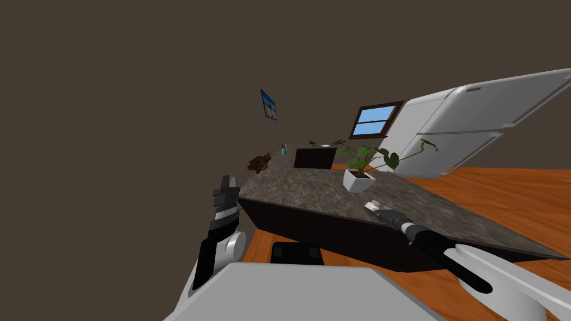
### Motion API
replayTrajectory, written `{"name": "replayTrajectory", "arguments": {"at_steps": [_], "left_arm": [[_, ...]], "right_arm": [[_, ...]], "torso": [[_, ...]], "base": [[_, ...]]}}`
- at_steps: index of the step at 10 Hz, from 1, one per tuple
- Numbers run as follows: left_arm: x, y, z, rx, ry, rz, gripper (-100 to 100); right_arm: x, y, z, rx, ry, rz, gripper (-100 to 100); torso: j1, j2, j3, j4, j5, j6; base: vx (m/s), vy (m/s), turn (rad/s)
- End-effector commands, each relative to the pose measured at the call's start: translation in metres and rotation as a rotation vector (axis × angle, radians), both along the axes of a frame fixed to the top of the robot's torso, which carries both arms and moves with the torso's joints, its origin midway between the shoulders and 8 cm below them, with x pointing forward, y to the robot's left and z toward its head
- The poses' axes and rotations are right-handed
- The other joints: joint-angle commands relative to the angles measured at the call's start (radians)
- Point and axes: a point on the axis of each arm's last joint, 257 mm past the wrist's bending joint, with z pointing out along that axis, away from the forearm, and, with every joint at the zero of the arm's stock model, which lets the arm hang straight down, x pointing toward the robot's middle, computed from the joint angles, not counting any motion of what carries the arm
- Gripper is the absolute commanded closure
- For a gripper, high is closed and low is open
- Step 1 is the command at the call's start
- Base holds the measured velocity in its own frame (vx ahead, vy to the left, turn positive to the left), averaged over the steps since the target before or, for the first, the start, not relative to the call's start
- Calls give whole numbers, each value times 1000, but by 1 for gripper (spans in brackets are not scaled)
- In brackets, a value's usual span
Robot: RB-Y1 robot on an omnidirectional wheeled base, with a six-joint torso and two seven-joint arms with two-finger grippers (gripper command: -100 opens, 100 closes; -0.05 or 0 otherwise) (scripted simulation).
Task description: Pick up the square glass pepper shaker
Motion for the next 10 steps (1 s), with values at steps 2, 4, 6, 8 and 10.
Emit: {"name": "replayTrajectory", "arguments": {"at_steps": [2,4,6,8,10], "left_arm": [[0,0,0,0,0,0,0],[0,0,0,0,0,0,0],[0,0,0,0,0,0,0],[0,0,0,0,0,0,0],[0,0,0,0,0,0,0]], "right_arm": [[16,8,-6,15,-1,8,-100],[30,15,-13,27,2,16,-100],[35,15,-21,32,16,10,-100],[49,21,-26,38,21,19,-100],[62,26,-29,40,24,26,-100]], "torso": [[-1,2,1,0,0,0],[-2,3,2,1,0,0],[-1,2,2,1,0,0],[-1,3,2,1,0,0],[-1,3,2,1,0,0]], "base": [[-29,-12,-46],[-47,-11,-45],[-27,-2,-24],[-36,-12,-49],[-40,-11,-36]]}}
